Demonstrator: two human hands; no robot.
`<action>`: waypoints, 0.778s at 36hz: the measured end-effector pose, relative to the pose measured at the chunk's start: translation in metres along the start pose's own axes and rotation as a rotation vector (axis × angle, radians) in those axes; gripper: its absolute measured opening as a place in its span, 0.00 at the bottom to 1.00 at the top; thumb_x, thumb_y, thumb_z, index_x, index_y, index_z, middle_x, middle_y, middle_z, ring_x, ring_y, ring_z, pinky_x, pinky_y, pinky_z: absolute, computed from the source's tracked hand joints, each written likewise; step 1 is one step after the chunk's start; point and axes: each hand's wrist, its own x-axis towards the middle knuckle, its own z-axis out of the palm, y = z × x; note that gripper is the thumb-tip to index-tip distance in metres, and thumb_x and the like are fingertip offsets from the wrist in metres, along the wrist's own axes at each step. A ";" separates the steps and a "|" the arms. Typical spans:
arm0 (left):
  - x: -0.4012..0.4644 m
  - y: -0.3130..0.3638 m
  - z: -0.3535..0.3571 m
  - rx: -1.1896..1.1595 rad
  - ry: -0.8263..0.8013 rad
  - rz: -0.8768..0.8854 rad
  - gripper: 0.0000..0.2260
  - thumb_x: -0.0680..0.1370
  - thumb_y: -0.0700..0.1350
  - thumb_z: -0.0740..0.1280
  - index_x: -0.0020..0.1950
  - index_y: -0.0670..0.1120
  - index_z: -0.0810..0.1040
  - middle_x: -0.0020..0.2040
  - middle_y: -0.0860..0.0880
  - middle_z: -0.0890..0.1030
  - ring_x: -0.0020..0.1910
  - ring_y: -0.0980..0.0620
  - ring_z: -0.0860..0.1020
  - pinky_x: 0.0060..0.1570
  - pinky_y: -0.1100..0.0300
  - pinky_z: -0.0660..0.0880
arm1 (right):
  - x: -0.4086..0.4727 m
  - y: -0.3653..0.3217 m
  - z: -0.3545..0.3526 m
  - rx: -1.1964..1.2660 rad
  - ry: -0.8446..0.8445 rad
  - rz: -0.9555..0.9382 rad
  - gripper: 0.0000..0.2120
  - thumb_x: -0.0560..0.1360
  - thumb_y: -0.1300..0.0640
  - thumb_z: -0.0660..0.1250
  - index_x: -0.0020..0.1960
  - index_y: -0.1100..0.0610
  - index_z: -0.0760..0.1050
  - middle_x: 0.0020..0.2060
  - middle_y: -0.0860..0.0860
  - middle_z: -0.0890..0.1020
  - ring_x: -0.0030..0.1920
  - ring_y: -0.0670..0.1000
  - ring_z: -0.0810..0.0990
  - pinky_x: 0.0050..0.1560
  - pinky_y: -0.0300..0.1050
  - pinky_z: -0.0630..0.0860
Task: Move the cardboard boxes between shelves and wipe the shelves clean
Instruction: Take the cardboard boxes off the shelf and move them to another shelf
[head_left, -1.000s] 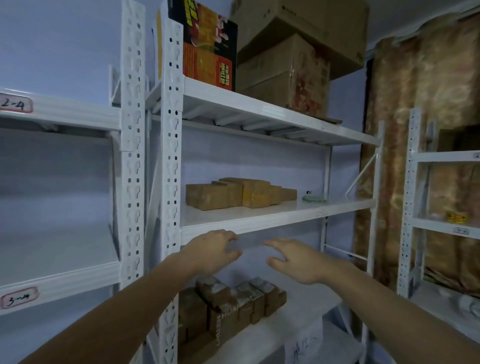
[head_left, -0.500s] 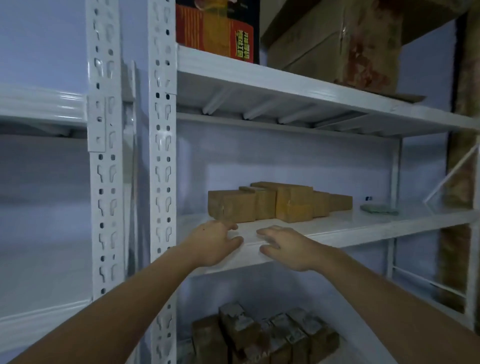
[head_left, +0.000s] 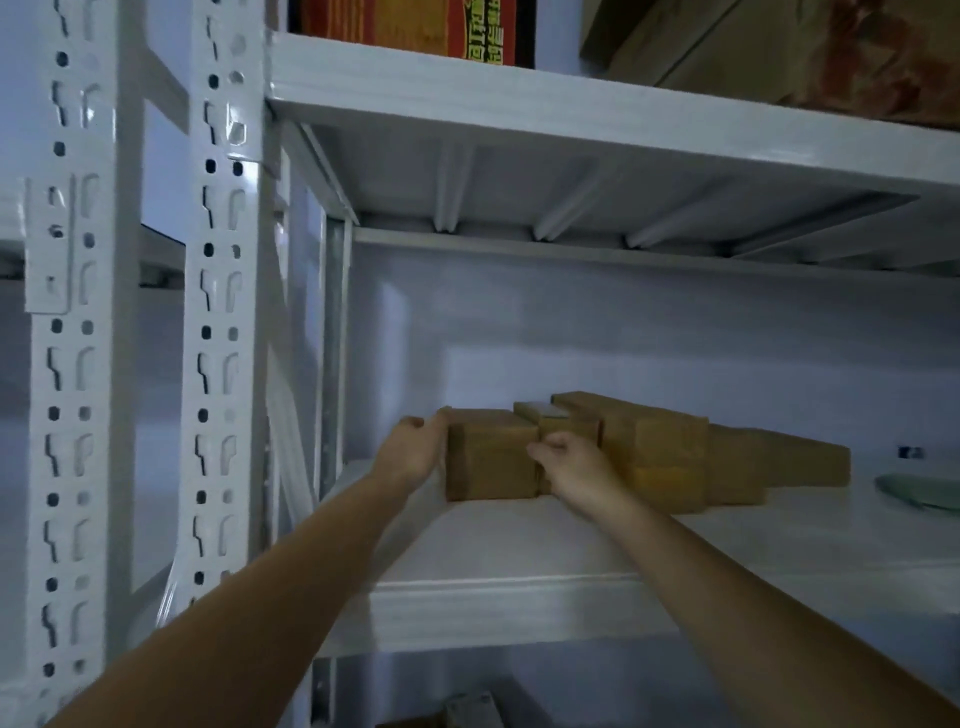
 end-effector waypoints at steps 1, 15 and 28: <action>0.004 0.002 0.004 -0.019 -0.004 -0.033 0.32 0.82 0.65 0.58 0.76 0.42 0.70 0.72 0.41 0.73 0.68 0.40 0.73 0.67 0.50 0.68 | 0.006 0.002 0.003 0.037 -0.013 0.016 0.15 0.82 0.49 0.64 0.55 0.61 0.80 0.46 0.54 0.81 0.49 0.54 0.81 0.62 0.60 0.77; 0.014 0.002 0.011 -0.248 0.039 -0.157 0.21 0.82 0.60 0.60 0.61 0.44 0.74 0.60 0.42 0.79 0.60 0.40 0.77 0.67 0.45 0.73 | 0.033 -0.015 0.020 0.393 -0.138 0.228 0.17 0.82 0.37 0.60 0.55 0.50 0.74 0.49 0.50 0.80 0.50 0.51 0.79 0.57 0.52 0.79; -0.011 -0.012 0.004 -0.359 0.130 -0.205 0.37 0.61 0.68 0.63 0.65 0.50 0.66 0.61 0.42 0.75 0.58 0.38 0.78 0.62 0.38 0.76 | 0.006 -0.040 0.038 0.579 -0.187 0.234 0.16 0.81 0.45 0.63 0.56 0.56 0.79 0.43 0.55 0.82 0.40 0.53 0.80 0.34 0.42 0.72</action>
